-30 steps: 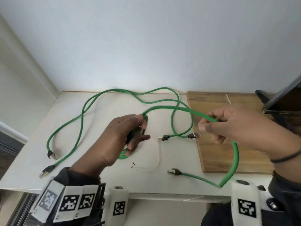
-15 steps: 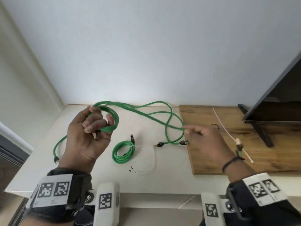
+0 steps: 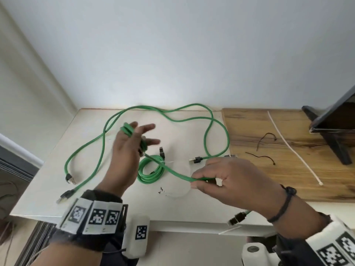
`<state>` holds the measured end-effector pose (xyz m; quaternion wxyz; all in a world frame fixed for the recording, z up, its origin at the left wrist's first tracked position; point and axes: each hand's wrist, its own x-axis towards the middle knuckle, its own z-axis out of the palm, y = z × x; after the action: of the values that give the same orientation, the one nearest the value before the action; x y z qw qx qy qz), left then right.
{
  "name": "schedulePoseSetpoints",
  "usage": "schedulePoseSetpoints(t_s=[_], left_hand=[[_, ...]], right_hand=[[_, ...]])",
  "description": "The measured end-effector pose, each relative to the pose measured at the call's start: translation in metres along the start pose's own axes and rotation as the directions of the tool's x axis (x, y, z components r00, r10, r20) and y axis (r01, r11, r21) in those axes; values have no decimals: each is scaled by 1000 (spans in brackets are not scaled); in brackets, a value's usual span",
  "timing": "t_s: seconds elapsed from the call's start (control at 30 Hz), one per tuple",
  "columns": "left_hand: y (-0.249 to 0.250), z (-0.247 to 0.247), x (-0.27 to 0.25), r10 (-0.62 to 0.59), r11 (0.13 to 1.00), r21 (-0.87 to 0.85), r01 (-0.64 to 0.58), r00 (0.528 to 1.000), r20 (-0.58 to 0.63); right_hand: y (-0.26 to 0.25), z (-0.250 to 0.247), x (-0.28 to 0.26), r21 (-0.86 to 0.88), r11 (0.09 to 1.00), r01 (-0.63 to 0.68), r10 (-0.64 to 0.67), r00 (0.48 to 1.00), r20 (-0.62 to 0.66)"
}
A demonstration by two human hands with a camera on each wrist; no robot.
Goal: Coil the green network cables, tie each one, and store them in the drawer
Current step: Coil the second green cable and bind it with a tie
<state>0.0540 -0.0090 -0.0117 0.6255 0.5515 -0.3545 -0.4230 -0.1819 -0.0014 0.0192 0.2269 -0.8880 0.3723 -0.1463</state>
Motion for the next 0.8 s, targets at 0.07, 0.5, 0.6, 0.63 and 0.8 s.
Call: schedulePoseSetpoints(t_s=[0.07, 0.5, 0.6, 0.63, 0.8], left_hand=[[-7, 11, -10, 5, 969, 243, -50, 983, 185], [-7, 59, -59, -319, 939, 324, 119, 655, 685], [-5, 63, -63, -332, 939, 190, 286, 615, 715], [-4, 63, -63, -329, 933, 145, 330, 619, 713], [2, 64, -55, -340, 833, -195, 518, 757, 558]], right_hand=[[4, -7, 0, 53, 998, 29, -23, 993, -116], [70, 2, 4, 327, 944, -46, 228, 807, -544], [75, 15, 5, 386, 915, -118, 313, 812, -493], [76, 19, 6, 399, 907, -138, 336, 808, -484], [73, 38, 8, 468, 845, -261, 432, 848, -308]])
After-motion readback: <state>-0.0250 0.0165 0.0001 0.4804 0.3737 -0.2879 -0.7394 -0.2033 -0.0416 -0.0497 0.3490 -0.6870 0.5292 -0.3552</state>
